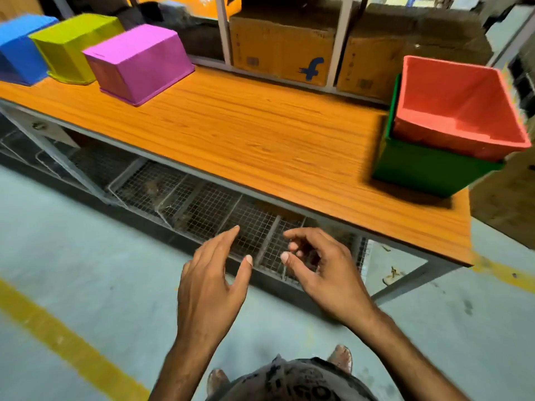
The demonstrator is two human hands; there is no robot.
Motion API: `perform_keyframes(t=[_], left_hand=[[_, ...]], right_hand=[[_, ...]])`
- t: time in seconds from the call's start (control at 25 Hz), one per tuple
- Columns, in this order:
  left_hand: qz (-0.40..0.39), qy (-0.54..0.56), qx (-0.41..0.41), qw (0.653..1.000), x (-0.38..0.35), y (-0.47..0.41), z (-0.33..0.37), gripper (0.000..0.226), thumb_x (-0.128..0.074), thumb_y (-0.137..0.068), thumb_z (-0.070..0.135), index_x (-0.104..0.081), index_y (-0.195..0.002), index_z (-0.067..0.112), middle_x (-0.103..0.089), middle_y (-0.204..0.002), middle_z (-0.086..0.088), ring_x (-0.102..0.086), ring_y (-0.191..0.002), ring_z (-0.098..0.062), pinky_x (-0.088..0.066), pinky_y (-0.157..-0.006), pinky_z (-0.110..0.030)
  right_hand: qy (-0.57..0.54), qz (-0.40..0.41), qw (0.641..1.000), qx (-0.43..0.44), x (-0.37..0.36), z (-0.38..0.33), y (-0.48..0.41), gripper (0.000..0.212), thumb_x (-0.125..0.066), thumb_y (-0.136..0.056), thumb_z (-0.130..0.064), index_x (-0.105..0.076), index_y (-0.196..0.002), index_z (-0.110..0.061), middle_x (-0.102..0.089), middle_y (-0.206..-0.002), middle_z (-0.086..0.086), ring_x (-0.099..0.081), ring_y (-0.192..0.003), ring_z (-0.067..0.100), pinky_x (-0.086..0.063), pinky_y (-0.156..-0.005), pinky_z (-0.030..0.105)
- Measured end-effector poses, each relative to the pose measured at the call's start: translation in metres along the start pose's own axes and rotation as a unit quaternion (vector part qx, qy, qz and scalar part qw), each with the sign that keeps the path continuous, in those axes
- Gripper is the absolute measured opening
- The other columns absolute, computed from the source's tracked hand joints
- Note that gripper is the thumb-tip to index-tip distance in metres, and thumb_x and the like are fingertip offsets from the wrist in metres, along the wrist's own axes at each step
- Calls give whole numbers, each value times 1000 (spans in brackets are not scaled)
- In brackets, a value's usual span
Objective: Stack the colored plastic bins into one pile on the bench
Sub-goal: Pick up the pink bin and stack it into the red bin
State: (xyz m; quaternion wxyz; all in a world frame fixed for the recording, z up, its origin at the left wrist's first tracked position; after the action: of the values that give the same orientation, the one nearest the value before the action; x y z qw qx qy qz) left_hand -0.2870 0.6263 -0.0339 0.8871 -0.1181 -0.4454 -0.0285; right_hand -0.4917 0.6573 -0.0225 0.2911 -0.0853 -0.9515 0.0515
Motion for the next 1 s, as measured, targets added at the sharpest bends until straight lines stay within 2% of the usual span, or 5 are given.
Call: perform_keyframes(t=[0.28,0.6,0.76,1.0], left_hand=[[54,-68,35,996,102,-1,-148,44,-65,-94,38,-58,-137,31,-60,-138,12,-53,-129,-13,-43,-96,-34],[77,-70,107,989,149,-26,-255,43,-60,-95,43,-58,-137,32,-59,-138,13,-53,-127,-13,-44,-98,-34],[89,-78,110,987,165,-79,-305,43,-61,-95,40,-57,-137,32,-59,-138,12,-54,-127,-14,-44,-98,-36],[95,-93,80,988,197,-201,-359,42,-61,-95,38,-56,-137,33,-58,-136,13,-53,-125,-12,-43,-97,-33]], right_hand=[[50,-31,996,63,-153,-89,-18,27,-71,-91,-32,-66,-118,-31,-62,-99,-17,-60,-97,5,-52,-87,35],[41,-81,991,100,-277,-141,-69,30,-70,-92,-32,-65,-121,-29,-63,-103,-15,-61,-102,9,-52,-89,40],[20,-82,991,102,-330,-152,-126,30,-70,-92,-32,-64,-121,-31,-63,-103,-16,-61,-101,10,-53,-88,40],[-9,-70,993,96,-388,-173,-258,31,-72,-90,-31,-65,-120,-32,-64,-104,-15,-61,-103,8,-52,-92,40]])
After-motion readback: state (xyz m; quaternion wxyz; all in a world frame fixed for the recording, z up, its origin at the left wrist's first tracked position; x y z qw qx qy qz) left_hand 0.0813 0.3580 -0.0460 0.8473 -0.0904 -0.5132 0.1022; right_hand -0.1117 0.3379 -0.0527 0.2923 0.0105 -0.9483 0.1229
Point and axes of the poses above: each hand's wrist, its own y-axis away from the middle knuckle, its own x-axis out of the back of the hand, z = x × y, the point moved 4 cm from there along -y, towards the middle knuckle
